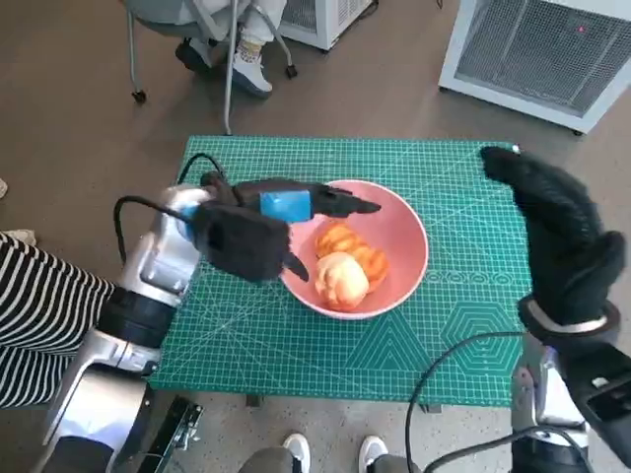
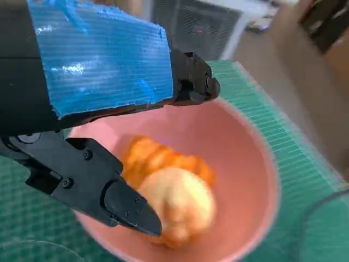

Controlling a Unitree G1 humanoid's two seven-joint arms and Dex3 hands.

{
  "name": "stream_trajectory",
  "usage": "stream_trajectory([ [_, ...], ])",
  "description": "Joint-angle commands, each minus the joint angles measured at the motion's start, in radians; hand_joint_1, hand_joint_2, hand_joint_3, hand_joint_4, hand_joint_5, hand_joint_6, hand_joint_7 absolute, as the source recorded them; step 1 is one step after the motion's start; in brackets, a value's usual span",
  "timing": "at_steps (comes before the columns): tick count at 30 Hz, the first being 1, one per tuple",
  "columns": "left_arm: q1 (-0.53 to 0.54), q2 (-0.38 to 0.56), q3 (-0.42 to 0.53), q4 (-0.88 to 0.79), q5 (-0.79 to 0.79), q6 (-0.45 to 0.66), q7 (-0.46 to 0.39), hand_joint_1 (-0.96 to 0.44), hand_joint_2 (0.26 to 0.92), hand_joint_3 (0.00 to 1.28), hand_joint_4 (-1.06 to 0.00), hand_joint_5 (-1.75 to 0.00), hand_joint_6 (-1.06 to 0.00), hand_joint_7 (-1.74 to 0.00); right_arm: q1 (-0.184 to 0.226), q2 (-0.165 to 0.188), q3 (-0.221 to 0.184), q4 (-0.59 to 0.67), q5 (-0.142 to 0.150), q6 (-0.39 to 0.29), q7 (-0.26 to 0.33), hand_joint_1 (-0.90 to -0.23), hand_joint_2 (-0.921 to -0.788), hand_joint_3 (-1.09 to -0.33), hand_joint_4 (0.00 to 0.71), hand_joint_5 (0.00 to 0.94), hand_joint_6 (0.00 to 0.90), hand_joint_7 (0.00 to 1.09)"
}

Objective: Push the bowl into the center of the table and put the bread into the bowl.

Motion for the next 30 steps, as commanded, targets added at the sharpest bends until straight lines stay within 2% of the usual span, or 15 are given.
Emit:
stream_trajectory([
  [1, -0.029, -0.042, 0.092, 0.1, -0.105, -0.117, 0.042, -0.43, 0.861, 0.03, -0.06, -0.01, -0.2, -0.02, -0.027, -0.01, -0.013, 0.034, 0.003, 0.005, -0.004, -0.665, -0.921, -0.683, 0.137, 0.013, 0.005, 0.48],
  [9, -0.037, -0.071, 0.132, 0.178, -0.138, -0.212, 0.081, -0.48, 0.888, 0.02, -0.08, -0.01, -0.22, -0.02, -0.039, -0.007, -0.017, 0.046, 0.004, -0.005, 0.002, -0.662, -0.921, -0.683, 0.139, 0.012, 0.004, 0.49],
  [10, -0.015, -0.102, 0.172, 0.165, -0.178, -0.234, 0.126, -0.47, 0.891, 0.02, -0.09, -0.01, -0.23, -0.02, -0.046, -0.004, -0.016, 0.047, 0.009, -0.005, 0.003, -0.661, -0.921, -0.683, 0.14, 0.012, 0.005, 0.49],
  [12, 0.059, -0.21, 0.278, 0.098, -0.337, -0.277, 0.193, -0.46, 0.907, 0.05, -0.18, -0.04, -0.3, -0.06, -0.064, 0.003, -0.01, 0.051, 0.025, -0.001, 0.009, -0.66, -0.921, -0.682, 0.141, 0.012, 0.005, 0.49],
  [18, 0.15, -0.346, 0.352, -0.021, -0.547, -0.277, 0.186, -0.48, 0.919, 0.17, -0.26, -0.06, -0.36, -0.1, -0.083, 0.012, -0.003, 0.07, 0.034, -0.002, 0.016, -0.657, -0.921, -0.679, 0.144, 0.012, 0.008, 0.49],
  [20, 0.173, -0.385, 0.362, -0.055, -0.606, -0.271, 0.17, -0.5, 0.92, 0.26, -0.26, -0.06, -0.18, -0.42, -0.091, 0.016, -0.001, 0.081, 0.031, -0.006, 0.017, -0.654, -0.921, -0.678, 0.146, 0.012, 0.009, 0.49],
  [21, 0.181, -0.398, 0.365, -0.067, -0.624, -0.267, 0.164, -0.51, 0.921, 0.3, -0.24, -0.05, -0.11, -0.53, -0.093, 0.017, -0.001, 0.085, 0.03, -0.008, 0.019, -0.653, -0.921, -0.677, 0.147, 0.012, 0.01, 0.49],
  [23, 0.192, -0.416, 0.368, -0.079, -0.645, -0.265, 0.155, -0.52, 0.921, 0.34, -0.23, -0.05, -0.06, -0.62, -0.097, 0.017, 0.0, 0.093, 0.033, -0.01, 0.022, -0.653, -0.921, -0.676, 0.148, 0.012, 0.012, 0.49],
  [25, 0.202, -0.431, 0.374, -0.077, -0.659, -0.274, 0.144, -0.55, 0.921, 0.36, -0.22, -0.04, -0.03, -0.65, -0.101, 0.019, 0.003, 0.098, 0.042, -0.007, 0.027, -0.652, -0.921, -0.676, 0.148, 0.012, 0.013, 0.49],
  [30, 0.229, -0.451, 0.384, -0.084, -0.686, -0.254, 0.121, -0.59, 0.921, 0.4, -0.19, -0.03, 0.0, -0.64, -0.104, 0.029, 0.01, 0.104, 0.086, 0.003, 0.052, -0.656, -0.921, -0.674, 0.15, 0.011, 0.016, 0.48],
])
